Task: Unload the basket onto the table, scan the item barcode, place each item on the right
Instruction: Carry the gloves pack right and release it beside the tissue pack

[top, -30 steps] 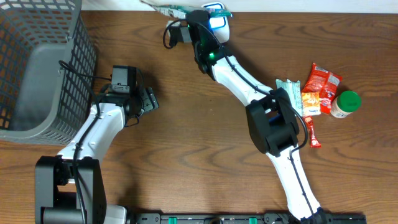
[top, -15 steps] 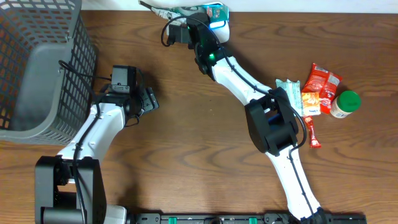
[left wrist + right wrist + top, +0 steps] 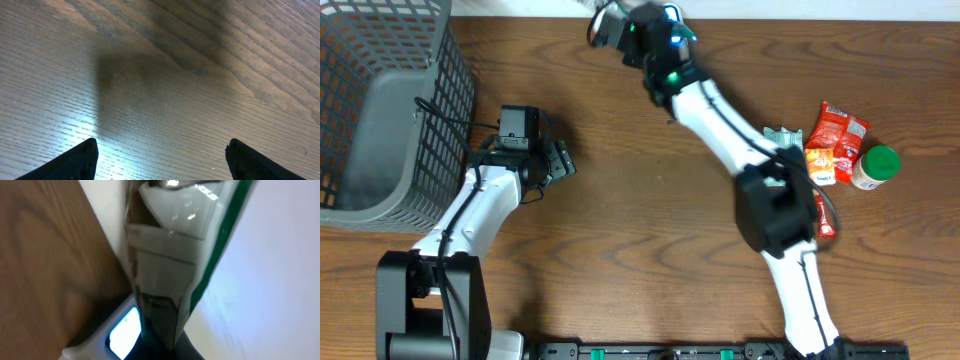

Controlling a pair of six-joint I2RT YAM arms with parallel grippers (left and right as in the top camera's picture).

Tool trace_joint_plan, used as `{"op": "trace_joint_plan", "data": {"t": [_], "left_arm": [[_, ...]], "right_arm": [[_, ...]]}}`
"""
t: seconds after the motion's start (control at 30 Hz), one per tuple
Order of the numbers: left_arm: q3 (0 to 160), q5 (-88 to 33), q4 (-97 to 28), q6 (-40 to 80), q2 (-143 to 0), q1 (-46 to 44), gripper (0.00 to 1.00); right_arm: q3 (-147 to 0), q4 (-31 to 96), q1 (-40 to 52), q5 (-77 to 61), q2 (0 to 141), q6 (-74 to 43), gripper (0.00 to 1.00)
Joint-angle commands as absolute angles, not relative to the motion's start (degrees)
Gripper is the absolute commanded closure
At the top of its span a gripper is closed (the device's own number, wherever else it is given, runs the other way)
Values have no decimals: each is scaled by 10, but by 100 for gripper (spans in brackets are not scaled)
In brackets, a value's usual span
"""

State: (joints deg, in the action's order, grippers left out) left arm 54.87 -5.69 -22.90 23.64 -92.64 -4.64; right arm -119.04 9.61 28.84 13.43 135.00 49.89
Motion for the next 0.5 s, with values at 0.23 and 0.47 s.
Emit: {"op": "trace_joint_plan", "data": {"t": [0.23, 0.47], "left_arm": [[547, -56, -230, 237, -928, -44, 17], [547, -86, -230, 237, -928, -44, 17]], "right_arm": [[-1199, 564, 235, 73, 1124, 64, 99], [-1152, 769, 176, 25, 1129, 22, 99]]}}
